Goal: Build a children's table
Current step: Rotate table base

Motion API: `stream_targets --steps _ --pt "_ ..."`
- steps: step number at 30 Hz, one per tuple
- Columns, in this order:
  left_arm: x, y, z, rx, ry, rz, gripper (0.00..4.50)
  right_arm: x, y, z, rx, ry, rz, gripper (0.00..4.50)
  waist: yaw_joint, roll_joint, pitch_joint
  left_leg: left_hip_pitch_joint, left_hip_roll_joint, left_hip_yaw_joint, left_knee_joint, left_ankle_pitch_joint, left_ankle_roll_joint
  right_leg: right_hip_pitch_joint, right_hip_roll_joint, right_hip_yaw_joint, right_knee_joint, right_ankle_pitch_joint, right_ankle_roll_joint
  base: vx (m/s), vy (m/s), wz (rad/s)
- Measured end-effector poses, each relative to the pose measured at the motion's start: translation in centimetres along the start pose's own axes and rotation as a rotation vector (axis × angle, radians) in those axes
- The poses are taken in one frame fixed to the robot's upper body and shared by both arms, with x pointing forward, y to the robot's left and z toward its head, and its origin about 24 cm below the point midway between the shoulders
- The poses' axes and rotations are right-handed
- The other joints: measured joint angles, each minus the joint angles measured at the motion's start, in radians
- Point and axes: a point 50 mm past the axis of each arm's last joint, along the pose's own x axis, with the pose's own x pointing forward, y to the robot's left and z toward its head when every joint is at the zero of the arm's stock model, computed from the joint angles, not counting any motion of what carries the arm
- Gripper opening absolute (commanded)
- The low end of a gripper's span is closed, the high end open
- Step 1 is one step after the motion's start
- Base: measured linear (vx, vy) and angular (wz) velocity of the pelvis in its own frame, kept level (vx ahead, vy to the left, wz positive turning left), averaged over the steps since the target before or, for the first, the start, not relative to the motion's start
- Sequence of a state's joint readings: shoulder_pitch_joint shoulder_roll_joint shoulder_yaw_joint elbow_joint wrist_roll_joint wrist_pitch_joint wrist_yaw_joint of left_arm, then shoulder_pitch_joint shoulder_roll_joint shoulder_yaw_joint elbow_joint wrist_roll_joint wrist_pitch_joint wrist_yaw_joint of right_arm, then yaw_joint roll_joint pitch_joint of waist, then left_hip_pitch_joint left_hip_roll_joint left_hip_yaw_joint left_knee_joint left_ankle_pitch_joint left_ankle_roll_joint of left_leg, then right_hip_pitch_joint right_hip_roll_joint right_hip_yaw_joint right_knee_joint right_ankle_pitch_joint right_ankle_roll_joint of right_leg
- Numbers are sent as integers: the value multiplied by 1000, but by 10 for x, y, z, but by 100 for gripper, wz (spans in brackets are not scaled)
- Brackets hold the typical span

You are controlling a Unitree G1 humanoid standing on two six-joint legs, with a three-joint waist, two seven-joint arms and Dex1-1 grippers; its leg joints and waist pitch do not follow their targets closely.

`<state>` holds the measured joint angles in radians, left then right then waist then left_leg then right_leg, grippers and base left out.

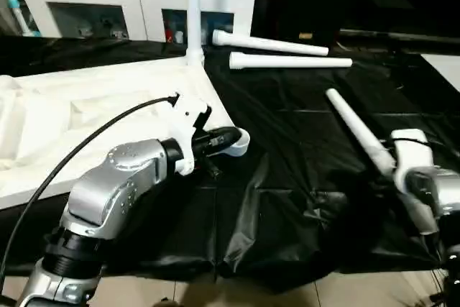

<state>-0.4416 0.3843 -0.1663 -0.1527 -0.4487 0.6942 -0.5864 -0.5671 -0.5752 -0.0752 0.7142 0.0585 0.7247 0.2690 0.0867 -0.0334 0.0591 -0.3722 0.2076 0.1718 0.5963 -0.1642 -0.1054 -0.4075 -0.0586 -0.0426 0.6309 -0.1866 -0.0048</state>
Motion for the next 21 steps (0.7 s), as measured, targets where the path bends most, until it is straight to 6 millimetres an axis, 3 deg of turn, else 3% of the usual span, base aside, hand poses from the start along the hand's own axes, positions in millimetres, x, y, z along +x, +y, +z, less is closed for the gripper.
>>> stream_targets --steps 4,14,18,21 --pt "-1 0 0 3 0 3 37 0 -2 2 -20 26 34 450 0 -1 0 -1 0 0 1 0 0 0 0 0 0 1 -1 0 0 0" --pt "-3 2 2 10 -4 4 28 0 -2 2 6 95 137 345 1 -6 -3 -1 0 0 2 0 1 0 0 0 0 1 -2 0 0 0" --pt "-4 1 4 13 -10 0 28 2 -2 1 24 104 162 322 1 -9 -4 -1 1 0 2 0 1 0 0 0 0 2 -2 0 0 0" --pt "-5 -1 7 -6 -26 -28 61 3 -3 -2 51 102 174 290 2 -11 -5 -1 1 0 3 0 1 1 0 0 0 2 -2 0 0 0"
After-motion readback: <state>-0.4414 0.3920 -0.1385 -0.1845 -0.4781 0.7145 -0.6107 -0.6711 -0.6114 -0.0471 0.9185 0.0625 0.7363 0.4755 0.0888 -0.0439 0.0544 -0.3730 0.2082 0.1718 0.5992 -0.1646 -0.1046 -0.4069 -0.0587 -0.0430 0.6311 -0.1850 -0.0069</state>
